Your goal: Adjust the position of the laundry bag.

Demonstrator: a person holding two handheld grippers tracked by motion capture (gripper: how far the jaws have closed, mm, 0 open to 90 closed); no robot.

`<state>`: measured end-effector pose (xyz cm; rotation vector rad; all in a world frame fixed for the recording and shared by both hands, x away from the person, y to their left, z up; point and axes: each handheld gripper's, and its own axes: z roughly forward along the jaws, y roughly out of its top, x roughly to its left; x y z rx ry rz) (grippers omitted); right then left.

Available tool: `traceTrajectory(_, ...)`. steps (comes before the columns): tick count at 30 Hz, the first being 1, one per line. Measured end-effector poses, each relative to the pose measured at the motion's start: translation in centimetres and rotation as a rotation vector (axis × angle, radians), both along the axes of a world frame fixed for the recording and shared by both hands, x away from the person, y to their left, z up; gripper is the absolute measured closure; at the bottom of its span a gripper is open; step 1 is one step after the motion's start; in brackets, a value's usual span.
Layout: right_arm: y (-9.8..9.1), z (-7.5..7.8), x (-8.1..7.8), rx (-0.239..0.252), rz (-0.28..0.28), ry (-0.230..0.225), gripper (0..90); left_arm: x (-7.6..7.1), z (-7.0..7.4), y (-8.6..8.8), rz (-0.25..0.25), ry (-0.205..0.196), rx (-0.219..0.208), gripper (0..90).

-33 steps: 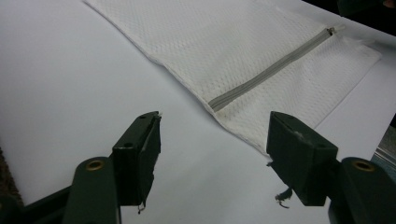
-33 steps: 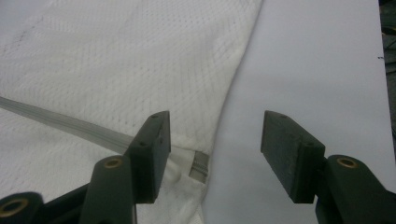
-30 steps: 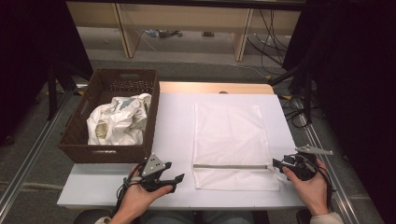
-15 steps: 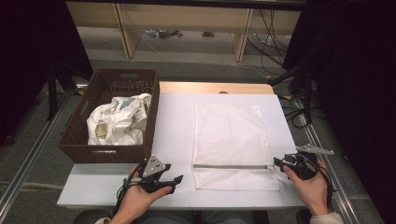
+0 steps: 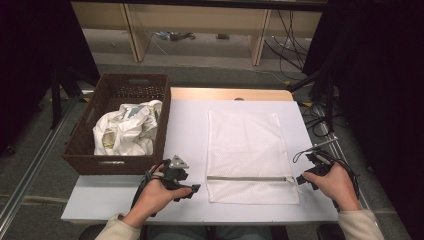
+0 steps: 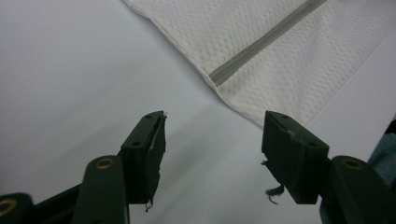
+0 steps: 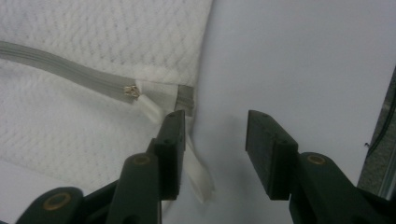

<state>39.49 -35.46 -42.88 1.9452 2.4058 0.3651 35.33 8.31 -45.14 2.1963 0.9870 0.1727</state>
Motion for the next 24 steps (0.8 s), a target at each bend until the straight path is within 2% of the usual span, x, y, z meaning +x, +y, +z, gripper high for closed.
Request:
traceTrajectory(1, 0.0, 0.0, 0.0, 0.0, 0.0, 0.0, 57.6, 0.0, 0.0, 0.0, 0.0, 0.0, 0.0, 40.5)
traceTrajectory(2, 0.0, 0.0, 0.4, -0.017, -0.023, -0.007, 57.8, 0.9, -0.1, -0.5, -0.008, 0.011, 0.013, 41.3)
traceTrajectory(3, 0.0, 0.1, 0.5, -0.01, -0.035, 0.012, 58.4, 1.3, -0.3, -0.8, -0.001, 0.004, 0.01, 41.9)
traceTrajectory(4, 0.0, 0.1, 0.5, -0.01, -0.035, 0.012, 58.4, 1.3, -0.3, -0.8, -0.001, 0.004, 0.01, 42.9)
traceTrajectory(5, -0.3, -0.1, 1.0, -0.013, -0.028, -0.018, 60.7, 2.0, -0.6, -1.5, -0.007, 0.014, 0.047, 44.1)
traceTrajectory(6, -0.1, -0.2, 1.0, -0.006, -0.056, -0.026, 61.8, 2.3, -0.8, -1.9, -0.016, 0.022, 0.054, 44.6)
traceTrajectory(7, -0.1, -0.2, 1.0, -0.006, -0.056, -0.026, 61.8, 2.3, -0.8, -1.9, -0.016, 0.022, 0.054, 45.1)
traceTrajectory(8, -0.4, -0.3, 1.4, -0.011, -0.031, -0.007, 64.6, 2.7, -1.1, -2.5, -0.021, 0.03, 0.058, 46.1)
traceTrajectory(9, -0.5, -0.4, 1.6, -0.005, -0.027, -0.015, 65.6, 3.1, -1.5, -3.1, -0.056, 0.04, 0.081, 47.0)
traceTrajectory(12, -0.5, -0.5, 2.0, 0.0, -0.024, -0.03, 67.6, 3.2, -2.0, -3.9, -0.057, 0.059, 0.063, 50.8)
traceTrajectory(13, -0.4, -0.6, 2.3, 0.013, -0.023, -0.027, 68.8, 3.6, -2.1, -4.0, -0.112, 0.071, 0.112, 51.8)
traceTrajectory(14, -0.4, -0.6, 2.3, 0.013, -0.023, -0.027, 68.8, 3.6, -2.1, -4.0, -0.112, 0.071, 0.112, 53.1)
traceTrajectory(15, 0.0, -0.7, 2.6, 0.016, -0.03, -0.01, 69.1, 3.6, -2.3, -4.3, -0.118, 0.061, 0.132, 54.2)
traceTrajectory(16, 0.1, -0.9, 2.7, 0.015, -0.002, -0.028, 69.5, 3.7, -2.2, -4.4, -0.127, 0.058, 0.139, 54.6)
traceTrajectory(18, 0.2, -1.0, 2.8, 0.01, 0.015, -0.022, 69.7, 3.6, -2.3, -4.6, -0.116, 0.052, 0.122, 56.0)
traceTrajectory(19, 1.1, -1.0, 2.7, 0.015, -0.005, -0.009, 69.8, 3.6, -2.3, -4.6, -0.136, 0.046, 0.136, 58.4)
traceTrajectory(20, 1.3, -1.1, 2.8, 0.024, 0.004, -0.001, 69.8, 3.5, -2.3, -4.7, -0.142, 0.043, 0.141, 59.5)
traceTrajectory(21, 1.4, -1.3, 2.9, 0.022, 0.023, -0.002, 69.9, 3.4, -2.3, -4.9, -0.16, 0.01, 0.167, 61.5)
traceTrajectory(24, 1.4, -1.6, 3.1, 0.012, 0.05, -0.013, 70.6, 3.1, -2.2, -5.3, -0.165, 0.009, 0.177, 65.6)
